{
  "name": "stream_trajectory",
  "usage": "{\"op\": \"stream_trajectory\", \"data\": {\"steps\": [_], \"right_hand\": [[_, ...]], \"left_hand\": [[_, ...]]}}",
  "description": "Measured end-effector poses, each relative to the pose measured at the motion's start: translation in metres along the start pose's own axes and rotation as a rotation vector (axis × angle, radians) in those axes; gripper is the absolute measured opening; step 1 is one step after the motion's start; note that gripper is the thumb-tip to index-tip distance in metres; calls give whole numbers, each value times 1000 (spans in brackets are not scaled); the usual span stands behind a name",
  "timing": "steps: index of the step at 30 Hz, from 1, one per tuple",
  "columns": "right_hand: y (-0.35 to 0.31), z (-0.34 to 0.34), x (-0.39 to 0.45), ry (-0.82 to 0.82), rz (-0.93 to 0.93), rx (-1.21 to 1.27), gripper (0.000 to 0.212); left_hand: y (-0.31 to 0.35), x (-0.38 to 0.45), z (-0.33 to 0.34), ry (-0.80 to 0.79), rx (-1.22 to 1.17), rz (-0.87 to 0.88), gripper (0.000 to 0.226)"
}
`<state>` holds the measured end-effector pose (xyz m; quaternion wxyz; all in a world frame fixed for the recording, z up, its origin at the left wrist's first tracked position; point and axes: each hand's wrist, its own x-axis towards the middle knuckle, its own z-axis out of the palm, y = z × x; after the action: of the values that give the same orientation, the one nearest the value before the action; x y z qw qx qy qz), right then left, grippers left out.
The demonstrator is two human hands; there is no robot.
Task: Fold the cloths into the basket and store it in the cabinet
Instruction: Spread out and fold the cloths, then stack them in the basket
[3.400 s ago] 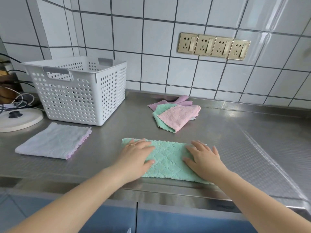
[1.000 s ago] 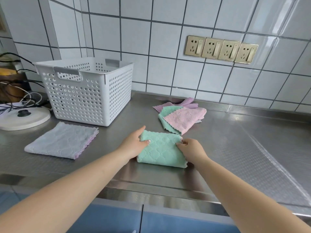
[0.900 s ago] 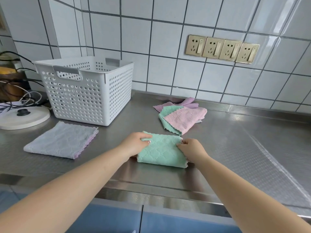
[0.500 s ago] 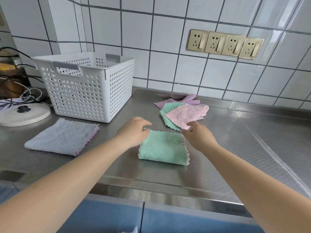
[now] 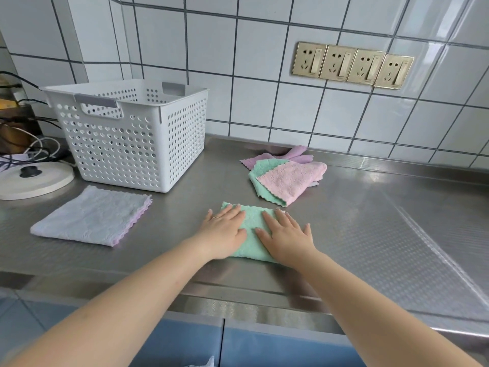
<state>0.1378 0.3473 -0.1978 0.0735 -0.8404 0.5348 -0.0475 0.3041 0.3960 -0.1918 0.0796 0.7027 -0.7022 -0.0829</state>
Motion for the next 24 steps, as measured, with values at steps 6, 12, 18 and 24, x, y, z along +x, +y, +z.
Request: {"op": "stream_trajectory", "data": {"steps": [6, 12, 18, 24], "right_hand": [[0, -3, -7, 26, 35, -38, 65], [21, -19, -22, 181, 15, 96, 56], [22, -20, -26, 184, 19, 328, 46], [17, -19, -22, 216, 10, 433, 49]], "left_hand": [[-4, -7, -1, 103, -27, -110, 66], [-20, -26, -18, 67, -70, -125, 65], [-4, -27, -29, 210, -730, -133, 47], [3, -25, -34, 151, -1456, -195, 57]]}}
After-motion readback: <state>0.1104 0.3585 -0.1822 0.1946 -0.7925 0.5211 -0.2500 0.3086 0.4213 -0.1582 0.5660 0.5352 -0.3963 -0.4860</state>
